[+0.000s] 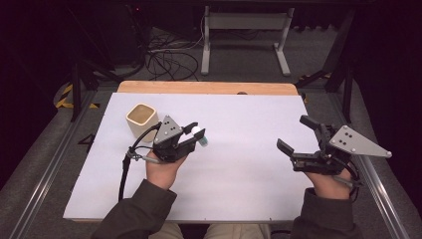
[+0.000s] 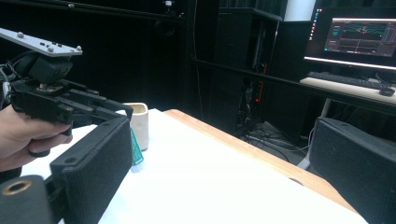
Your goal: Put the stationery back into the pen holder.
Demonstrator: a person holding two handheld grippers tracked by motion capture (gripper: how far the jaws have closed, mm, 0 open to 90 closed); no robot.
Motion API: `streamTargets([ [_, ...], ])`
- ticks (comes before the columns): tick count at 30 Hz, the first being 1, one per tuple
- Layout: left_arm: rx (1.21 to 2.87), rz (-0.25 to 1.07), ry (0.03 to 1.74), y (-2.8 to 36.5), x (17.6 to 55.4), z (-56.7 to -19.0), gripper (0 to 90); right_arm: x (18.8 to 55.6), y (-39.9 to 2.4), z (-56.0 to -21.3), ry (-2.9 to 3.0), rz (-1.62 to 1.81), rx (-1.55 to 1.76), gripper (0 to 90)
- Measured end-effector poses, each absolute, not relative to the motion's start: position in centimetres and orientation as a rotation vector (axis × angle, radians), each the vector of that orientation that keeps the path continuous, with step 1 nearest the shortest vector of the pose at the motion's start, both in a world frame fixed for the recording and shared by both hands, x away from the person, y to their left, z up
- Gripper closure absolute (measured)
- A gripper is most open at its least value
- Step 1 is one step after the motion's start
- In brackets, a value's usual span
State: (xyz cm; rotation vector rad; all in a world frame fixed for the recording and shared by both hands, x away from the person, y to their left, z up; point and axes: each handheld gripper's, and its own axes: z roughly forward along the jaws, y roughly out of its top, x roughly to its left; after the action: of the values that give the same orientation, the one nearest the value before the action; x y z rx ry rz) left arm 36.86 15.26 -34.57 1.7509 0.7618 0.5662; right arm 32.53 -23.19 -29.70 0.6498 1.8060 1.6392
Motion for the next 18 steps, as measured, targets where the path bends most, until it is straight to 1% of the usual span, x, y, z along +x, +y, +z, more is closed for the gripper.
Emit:
streamTargets([
  [18,1.715,0.647,0.806,17.4,37.6,-34.2,65.1,32.7,-23.0,-29.9,1.822,1.641,0.651,7.0],
])
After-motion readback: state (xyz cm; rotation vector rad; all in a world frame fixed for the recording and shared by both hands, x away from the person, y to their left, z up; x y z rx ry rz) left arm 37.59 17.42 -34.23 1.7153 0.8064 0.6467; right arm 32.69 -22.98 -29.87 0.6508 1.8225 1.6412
